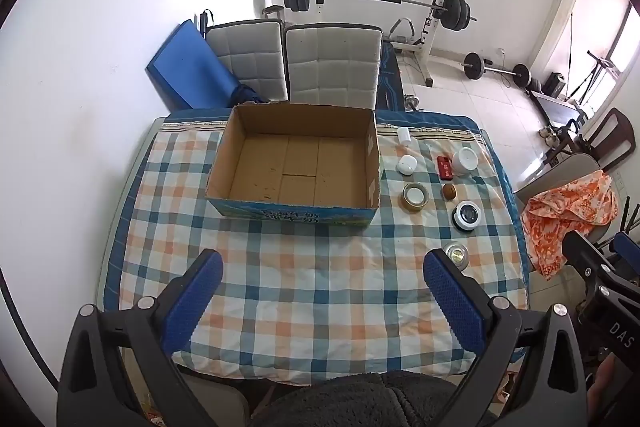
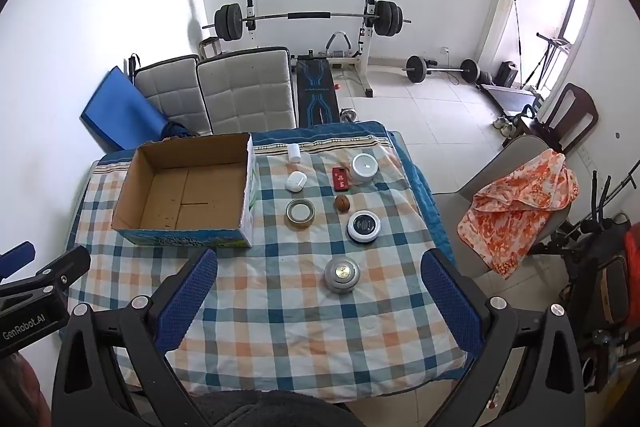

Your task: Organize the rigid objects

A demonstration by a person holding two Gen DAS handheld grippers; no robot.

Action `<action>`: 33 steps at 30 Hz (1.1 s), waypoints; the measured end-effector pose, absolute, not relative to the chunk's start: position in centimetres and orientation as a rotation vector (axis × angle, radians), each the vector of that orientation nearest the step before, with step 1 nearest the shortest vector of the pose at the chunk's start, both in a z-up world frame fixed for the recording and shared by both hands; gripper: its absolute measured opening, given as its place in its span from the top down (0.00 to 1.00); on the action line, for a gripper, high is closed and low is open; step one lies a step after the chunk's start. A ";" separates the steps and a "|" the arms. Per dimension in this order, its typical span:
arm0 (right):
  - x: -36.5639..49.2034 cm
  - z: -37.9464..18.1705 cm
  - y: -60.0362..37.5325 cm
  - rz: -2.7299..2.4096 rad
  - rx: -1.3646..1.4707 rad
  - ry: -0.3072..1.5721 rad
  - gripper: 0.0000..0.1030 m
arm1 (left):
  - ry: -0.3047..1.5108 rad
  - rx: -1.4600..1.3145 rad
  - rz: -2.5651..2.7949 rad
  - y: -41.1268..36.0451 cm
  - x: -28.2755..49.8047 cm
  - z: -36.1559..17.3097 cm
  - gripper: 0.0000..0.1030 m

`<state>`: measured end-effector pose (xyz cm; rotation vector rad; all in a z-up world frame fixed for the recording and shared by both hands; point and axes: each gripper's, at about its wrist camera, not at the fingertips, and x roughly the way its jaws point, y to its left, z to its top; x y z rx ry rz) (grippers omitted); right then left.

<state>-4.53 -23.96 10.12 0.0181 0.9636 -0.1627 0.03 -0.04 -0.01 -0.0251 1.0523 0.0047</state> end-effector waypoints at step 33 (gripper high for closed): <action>-4.4 10.3 -23.1 -0.164 -0.008 0.934 0.00 | 1.030 -0.033 0.022 1.1 1.4 1.4 0.00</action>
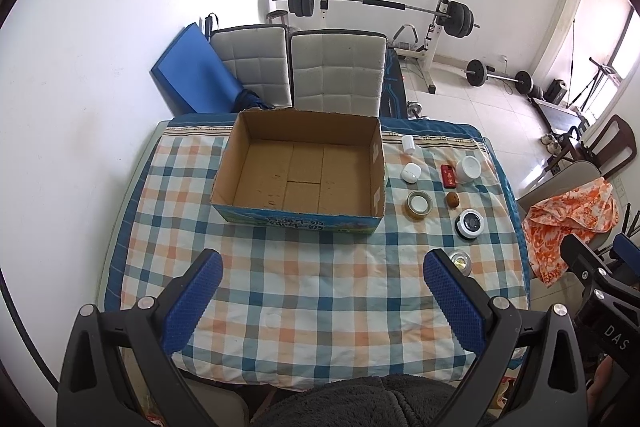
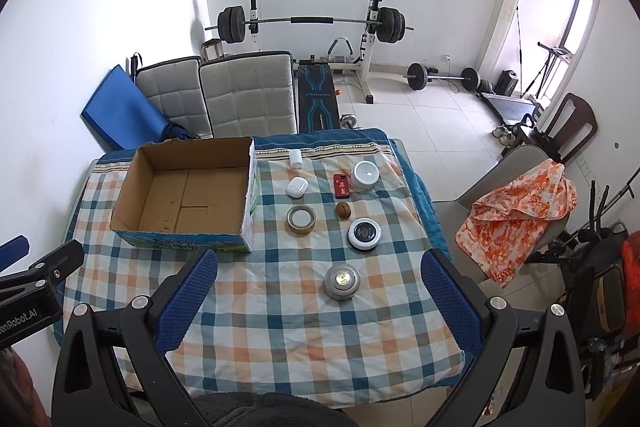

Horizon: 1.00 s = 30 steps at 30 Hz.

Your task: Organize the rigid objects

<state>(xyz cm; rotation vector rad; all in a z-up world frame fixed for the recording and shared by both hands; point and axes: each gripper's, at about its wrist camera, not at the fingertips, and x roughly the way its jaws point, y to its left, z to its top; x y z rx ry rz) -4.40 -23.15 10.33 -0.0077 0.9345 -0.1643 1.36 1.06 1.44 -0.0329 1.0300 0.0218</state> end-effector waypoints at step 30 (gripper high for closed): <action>-3.2 10.4 -23.6 -0.157 -0.001 0.921 0.00 | 1.011 -0.026 0.030 1.1 1.9 1.4 0.00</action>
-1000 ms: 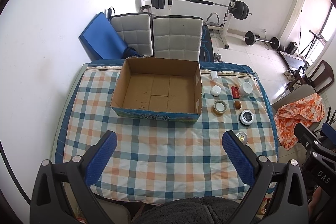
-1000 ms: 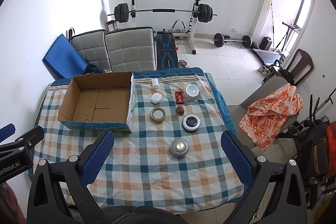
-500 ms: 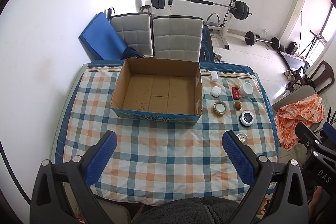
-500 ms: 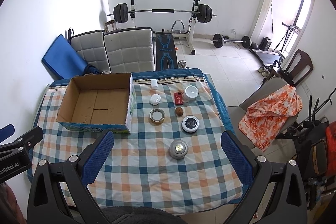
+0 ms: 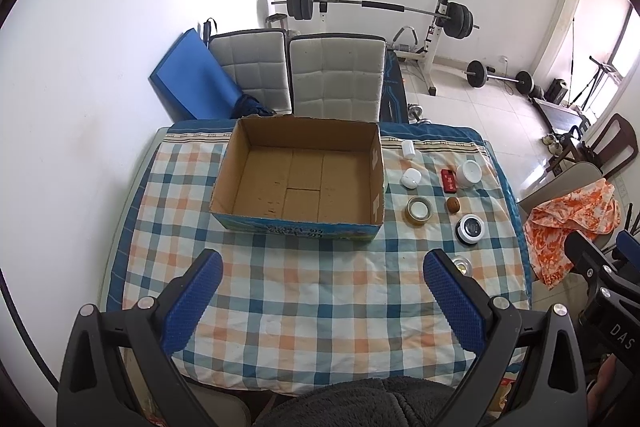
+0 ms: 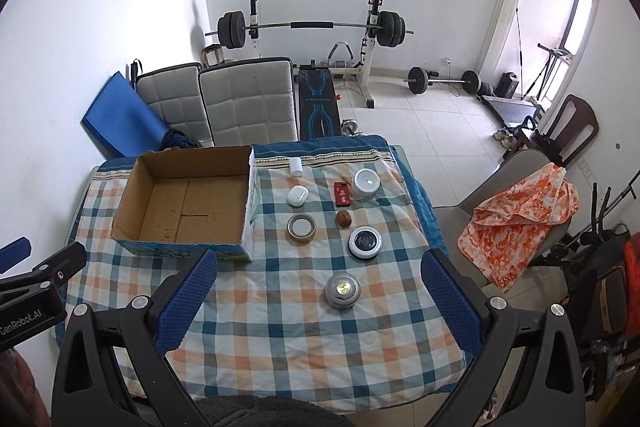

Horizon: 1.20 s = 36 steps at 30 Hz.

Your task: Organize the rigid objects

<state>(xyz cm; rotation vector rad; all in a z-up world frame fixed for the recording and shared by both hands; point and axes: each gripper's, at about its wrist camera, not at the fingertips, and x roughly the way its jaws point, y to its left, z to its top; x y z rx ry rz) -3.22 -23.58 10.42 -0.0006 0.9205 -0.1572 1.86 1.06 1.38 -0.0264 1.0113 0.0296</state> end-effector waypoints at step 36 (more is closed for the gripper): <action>2.9 -0.5 -30.3 -0.241 0.103 1.204 0.00 | 1.248 -0.009 -0.053 -5.1 9.2 -9.4 0.00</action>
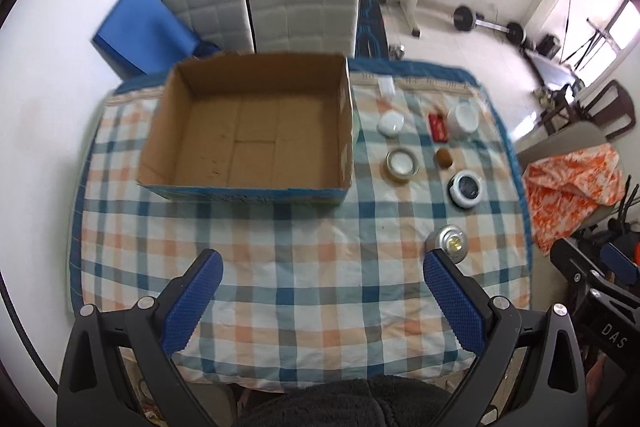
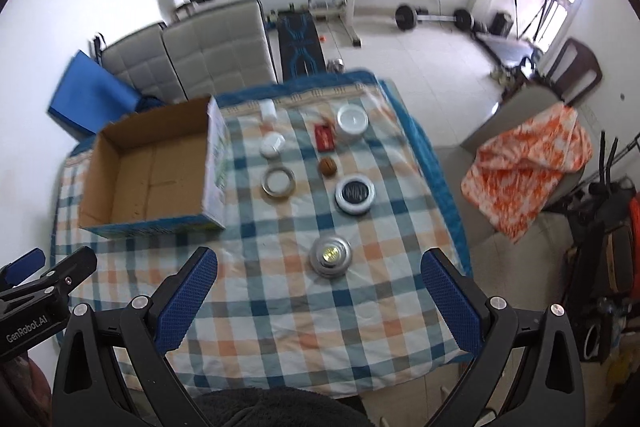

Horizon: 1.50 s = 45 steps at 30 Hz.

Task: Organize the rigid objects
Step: 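Grasp the silver emblem tin with the right gripper while the left gripper grasps the gold-rimmed jar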

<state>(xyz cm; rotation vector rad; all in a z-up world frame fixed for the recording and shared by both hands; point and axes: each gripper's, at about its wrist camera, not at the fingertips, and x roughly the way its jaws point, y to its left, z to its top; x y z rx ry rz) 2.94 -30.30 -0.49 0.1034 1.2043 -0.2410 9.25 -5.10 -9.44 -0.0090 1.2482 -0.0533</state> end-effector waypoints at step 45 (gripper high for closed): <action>11.9 -26.8 -49.9 -0.368 0.354 1.617 0.29 | 1.602 0.105 -0.123 -22.1 24.0 -31.1 0.00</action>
